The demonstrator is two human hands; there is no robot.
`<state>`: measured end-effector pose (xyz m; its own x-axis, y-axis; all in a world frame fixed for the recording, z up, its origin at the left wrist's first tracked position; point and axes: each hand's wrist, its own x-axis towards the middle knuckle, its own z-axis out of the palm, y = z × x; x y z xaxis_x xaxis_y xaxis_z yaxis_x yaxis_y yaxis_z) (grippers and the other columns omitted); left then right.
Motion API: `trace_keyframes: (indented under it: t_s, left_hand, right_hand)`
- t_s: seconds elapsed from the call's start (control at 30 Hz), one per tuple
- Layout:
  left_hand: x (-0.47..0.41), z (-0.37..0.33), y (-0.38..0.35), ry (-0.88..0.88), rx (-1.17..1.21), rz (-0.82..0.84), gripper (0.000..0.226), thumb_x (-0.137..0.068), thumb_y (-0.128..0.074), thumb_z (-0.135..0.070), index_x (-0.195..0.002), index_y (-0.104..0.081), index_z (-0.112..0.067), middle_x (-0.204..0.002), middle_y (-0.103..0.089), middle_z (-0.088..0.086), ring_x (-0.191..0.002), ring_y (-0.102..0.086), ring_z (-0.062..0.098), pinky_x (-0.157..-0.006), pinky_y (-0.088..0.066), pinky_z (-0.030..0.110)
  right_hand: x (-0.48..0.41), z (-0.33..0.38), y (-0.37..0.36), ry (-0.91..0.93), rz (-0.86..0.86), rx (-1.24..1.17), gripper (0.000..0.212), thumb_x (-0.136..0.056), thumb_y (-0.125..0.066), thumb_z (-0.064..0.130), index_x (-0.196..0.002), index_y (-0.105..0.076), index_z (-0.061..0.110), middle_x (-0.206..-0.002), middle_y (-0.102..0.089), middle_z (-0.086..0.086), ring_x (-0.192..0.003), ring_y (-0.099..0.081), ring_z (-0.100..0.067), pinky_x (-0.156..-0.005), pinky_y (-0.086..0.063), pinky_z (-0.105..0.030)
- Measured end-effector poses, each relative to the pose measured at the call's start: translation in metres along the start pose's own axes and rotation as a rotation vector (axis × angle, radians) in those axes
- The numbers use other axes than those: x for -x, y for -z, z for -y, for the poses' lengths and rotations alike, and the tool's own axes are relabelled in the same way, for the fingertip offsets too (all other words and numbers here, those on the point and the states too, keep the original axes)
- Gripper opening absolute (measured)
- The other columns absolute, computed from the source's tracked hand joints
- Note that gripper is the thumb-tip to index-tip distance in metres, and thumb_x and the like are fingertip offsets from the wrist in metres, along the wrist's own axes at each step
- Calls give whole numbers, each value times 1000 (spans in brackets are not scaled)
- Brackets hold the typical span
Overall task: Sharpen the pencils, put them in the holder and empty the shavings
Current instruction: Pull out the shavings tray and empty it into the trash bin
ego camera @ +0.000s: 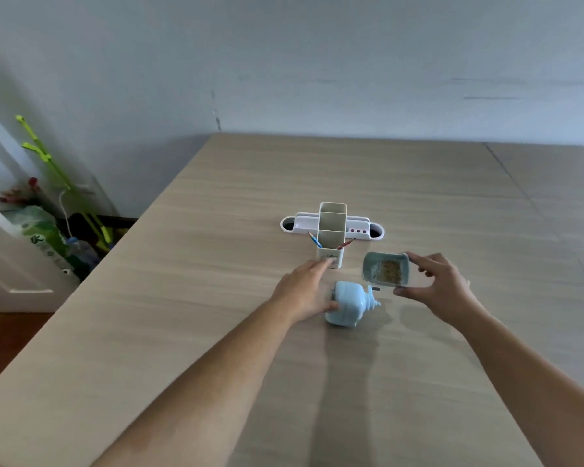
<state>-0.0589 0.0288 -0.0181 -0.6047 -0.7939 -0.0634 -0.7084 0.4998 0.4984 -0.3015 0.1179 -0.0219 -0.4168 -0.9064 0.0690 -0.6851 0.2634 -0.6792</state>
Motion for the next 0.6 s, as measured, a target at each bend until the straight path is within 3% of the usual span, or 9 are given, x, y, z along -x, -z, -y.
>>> trace_keyframes:
  t_s: [0.23,0.37,0.53,0.6]
  left_hand:
    - [114,85,76,140,276,-293,77,-70,-82,-25,-135,-41,-25,-134,-54,-1,-116,-56,16,-97,-47,32]
    - [221,163,119,312,270,-441,55,-71,-80,-23,-117,-51,-28,-113,-65,-6,-97,-62,14,-82,-52,31]
    - [362,241,153,519,194,-578,59,-66,-82,-28,-115,-50,-34,-106,-65,-11,-89,-61,10,-75,-47,26]
    - [415,265,155,625,220,-632,57,-64,-83,-27,-111,-51,-36,-100,-67,-12,-90,-62,12,-76,-48,27]
  right_hand:
    - [39,172,-110,299,233,-81,76,-55,-85,38,-125,-57,32,-100,-50,6,-93,-51,-16,-95,-42,-50]
    - [91,272,-192,450,384,-44,74,-57,-82,46,-125,-55,39,-97,-49,11,-89,-49,-10,-90,-39,-40]
    - [174,380,-289,605,628,-95,75,-60,-83,38,-129,-54,32,-102,-52,7,-91,-52,-11,-90,-42,-40]
    - [206,412,-322,636,802,-146,75,-63,-84,28,-131,-52,27,-109,-56,3,-96,-54,-14,-89,-44,-33]
